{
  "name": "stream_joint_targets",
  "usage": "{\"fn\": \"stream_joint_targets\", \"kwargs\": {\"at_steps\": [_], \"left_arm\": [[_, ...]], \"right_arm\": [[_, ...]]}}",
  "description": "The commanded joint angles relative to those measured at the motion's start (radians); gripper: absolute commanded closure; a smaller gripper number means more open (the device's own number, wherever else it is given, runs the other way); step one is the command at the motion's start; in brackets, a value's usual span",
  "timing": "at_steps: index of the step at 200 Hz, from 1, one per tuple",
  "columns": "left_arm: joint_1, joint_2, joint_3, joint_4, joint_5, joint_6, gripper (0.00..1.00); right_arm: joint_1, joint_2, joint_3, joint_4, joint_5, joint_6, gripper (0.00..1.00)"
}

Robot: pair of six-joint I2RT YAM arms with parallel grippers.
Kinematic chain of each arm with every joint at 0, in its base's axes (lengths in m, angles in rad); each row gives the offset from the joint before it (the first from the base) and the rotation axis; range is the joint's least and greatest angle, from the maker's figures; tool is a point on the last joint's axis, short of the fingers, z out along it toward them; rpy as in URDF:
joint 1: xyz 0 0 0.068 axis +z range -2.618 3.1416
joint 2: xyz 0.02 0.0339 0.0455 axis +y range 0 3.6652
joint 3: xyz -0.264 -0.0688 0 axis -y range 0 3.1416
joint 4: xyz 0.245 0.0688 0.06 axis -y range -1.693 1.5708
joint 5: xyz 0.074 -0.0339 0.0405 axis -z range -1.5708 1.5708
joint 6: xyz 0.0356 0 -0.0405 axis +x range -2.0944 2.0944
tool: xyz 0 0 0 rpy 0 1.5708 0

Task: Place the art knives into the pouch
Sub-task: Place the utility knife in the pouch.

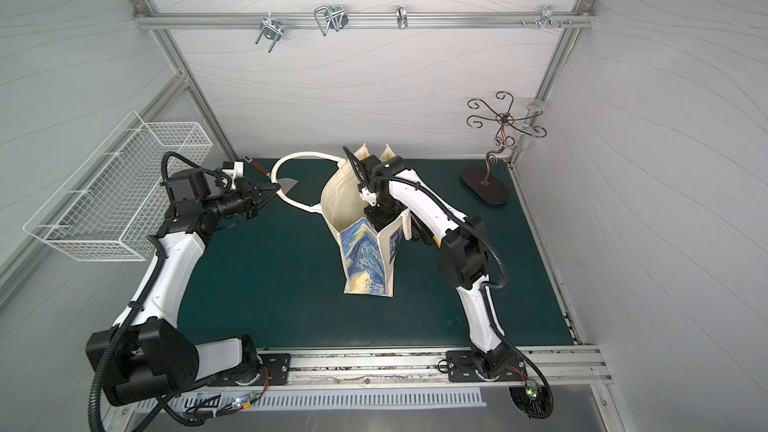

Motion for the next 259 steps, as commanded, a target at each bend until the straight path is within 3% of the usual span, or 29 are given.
{"fn": "stream_joint_targets", "kwargs": {"at_steps": [1,39,78,111,155,190,207,259], "left_arm": [[-0.002,-0.008,0.037,0.037,0.016,0.011,1.00],[-0.001,-0.011,0.037,0.034,0.015,0.012,1.00],[-0.001,-0.005,0.053,0.019,0.016,0.020,1.00],[-0.001,-0.009,0.048,0.010,0.014,0.026,1.00],[-0.001,-0.005,0.042,0.004,0.011,0.036,1.00],[-0.002,-0.004,0.042,0.000,0.012,0.040,1.00],[-0.002,0.000,0.043,0.003,0.012,0.039,1.00],[-0.001,0.003,0.044,-0.005,0.014,0.047,1.00]], "right_arm": [[0.008,0.034,0.030,-0.022,0.023,-0.022,0.72],[0.009,0.061,0.033,-0.021,0.022,-0.018,0.66],[0.007,0.041,0.011,-0.001,0.023,-0.012,0.49],[0.007,0.016,0.025,0.001,0.032,-0.005,0.48],[0.023,-0.144,0.146,-0.046,0.062,0.025,0.47],[-0.009,-0.315,0.225,-0.056,0.140,0.052,0.34],[-0.082,-0.388,0.172,-0.055,0.152,0.082,0.34],[-0.322,-0.625,-0.205,0.144,0.081,0.167,0.31]]}}
